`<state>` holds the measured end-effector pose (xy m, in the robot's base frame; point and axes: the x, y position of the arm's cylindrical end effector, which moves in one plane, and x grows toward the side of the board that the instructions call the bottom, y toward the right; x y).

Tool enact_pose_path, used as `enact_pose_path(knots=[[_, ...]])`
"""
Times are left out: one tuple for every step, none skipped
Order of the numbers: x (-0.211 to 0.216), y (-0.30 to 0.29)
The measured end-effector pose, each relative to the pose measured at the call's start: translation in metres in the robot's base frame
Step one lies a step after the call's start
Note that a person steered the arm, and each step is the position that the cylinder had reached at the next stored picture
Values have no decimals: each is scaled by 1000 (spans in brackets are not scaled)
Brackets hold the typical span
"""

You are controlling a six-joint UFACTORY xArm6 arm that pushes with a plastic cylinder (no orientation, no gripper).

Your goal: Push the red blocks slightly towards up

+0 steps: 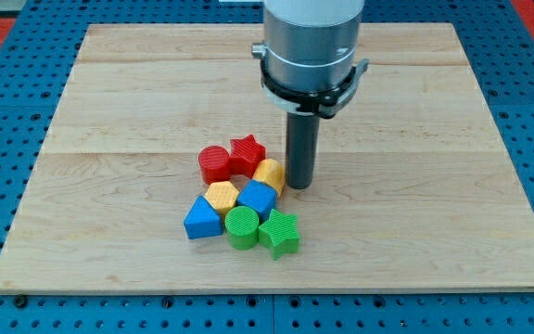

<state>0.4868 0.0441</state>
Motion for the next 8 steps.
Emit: enact_pose_path(knots=[[-10, 35], [-78, 88], [-142, 61], [-143, -17], [-124, -66], [-95, -105], [-60, -208], [-3, -213]])
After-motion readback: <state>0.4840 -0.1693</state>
